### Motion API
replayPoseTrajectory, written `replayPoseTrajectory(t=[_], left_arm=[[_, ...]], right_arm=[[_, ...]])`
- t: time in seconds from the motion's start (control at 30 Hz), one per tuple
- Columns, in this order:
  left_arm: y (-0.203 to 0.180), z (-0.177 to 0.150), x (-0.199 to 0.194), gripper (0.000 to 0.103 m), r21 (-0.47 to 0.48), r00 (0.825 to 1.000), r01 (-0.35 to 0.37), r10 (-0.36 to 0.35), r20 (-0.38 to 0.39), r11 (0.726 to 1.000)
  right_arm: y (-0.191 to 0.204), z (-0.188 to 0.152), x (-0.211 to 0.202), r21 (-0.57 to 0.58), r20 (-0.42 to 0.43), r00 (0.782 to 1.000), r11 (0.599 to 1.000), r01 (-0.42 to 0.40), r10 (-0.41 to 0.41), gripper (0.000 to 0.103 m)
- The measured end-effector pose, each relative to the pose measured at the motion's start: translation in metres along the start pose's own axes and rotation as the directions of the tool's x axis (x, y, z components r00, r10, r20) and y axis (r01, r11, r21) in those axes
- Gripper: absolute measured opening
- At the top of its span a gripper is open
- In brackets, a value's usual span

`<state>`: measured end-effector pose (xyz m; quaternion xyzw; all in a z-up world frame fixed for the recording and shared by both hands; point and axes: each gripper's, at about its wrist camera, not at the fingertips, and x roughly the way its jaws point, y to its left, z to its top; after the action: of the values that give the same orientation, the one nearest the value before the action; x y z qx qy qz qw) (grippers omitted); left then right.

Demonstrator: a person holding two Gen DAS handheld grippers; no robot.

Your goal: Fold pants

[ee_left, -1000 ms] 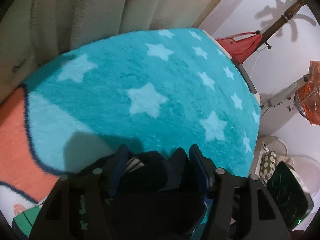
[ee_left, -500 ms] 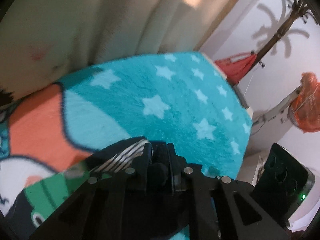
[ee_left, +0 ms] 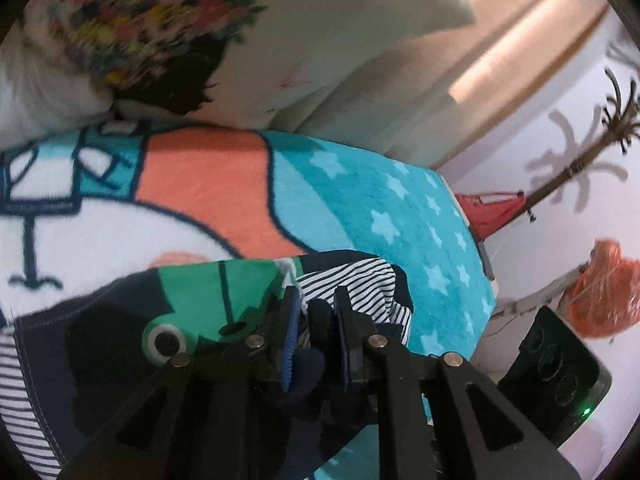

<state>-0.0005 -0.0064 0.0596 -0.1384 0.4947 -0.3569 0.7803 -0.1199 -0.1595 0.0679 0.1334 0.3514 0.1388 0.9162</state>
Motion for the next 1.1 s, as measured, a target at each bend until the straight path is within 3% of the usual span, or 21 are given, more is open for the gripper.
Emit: replayPoseTrajectory(t=[0.1, 0.27, 0.33, 0.37, 0.4, 0.47, 0.67, 0.77, 1.1], left_arm=[[-0.007, 0.004, 0.000, 0.015, 0.008, 1.000, 0.010, -0.010, 0.011, 1.000], [-0.058, 0.028, 0.015, 0.015, 0.122, 1.000, 0.000, -0.001, 0.012, 0.992], [-0.075, 0.038, 0.030, 0.021, 0.154, 1.000, -0.007, 0.007, 0.000, 0.988], [-0.082, 0.044, 0.041, 0.025, 0.166, 1.000, -0.009, 0.012, -0.014, 0.986], [-0.086, 0.047, 0.050, 0.033, 0.169, 1.000, -0.014, 0.018, -0.024, 0.985], [-0.091, 0.051, 0.074, 0.034, 0.168, 0.997, -0.022, 0.033, -0.063, 0.986], [-0.083, 0.048, 0.115, 0.039, 0.133, 0.986, -0.007, 0.029, -0.167, 0.991], [-0.085, 0.043, 0.125, 0.048, 0.148, 0.981, 0.002, 0.027, -0.194, 0.989], [-0.089, 0.036, 0.159, 0.052, 0.179, 0.963, -0.026, 0.072, -0.258, 0.983]], right_arm=[[-0.011, 0.004, -0.005, 0.057, 0.025, 0.999, 0.998, 0.025, -0.027, 0.019], [-0.046, 0.008, -0.032, 0.168, 0.091, 0.991, 0.982, 0.085, -0.101, 0.019], [-0.066, 0.007, -0.040, 0.218, 0.100, 0.982, 0.967, 0.134, -0.159, 0.021], [-0.075, 0.006, -0.042, 0.242, 0.094, 0.981, 0.960, 0.143, -0.170, 0.028], [-0.084, 0.004, -0.045, 0.266, 0.087, 0.980, 0.952, 0.149, -0.178, 0.043], [-0.102, -0.004, -0.052, 0.314, 0.086, 0.977, 0.936, 0.159, -0.195, 0.063], [-0.127, -0.014, -0.052, 0.344, 0.050, 0.980, 0.925, 0.162, -0.190, 0.064], [-0.132, -0.017, -0.050, 0.359, 0.043, 0.989, 0.926, 0.119, -0.144, 0.066], [-0.122, -0.020, -0.033, 0.297, 0.025, 0.991, 0.947, 0.120, -0.133, 0.071]])
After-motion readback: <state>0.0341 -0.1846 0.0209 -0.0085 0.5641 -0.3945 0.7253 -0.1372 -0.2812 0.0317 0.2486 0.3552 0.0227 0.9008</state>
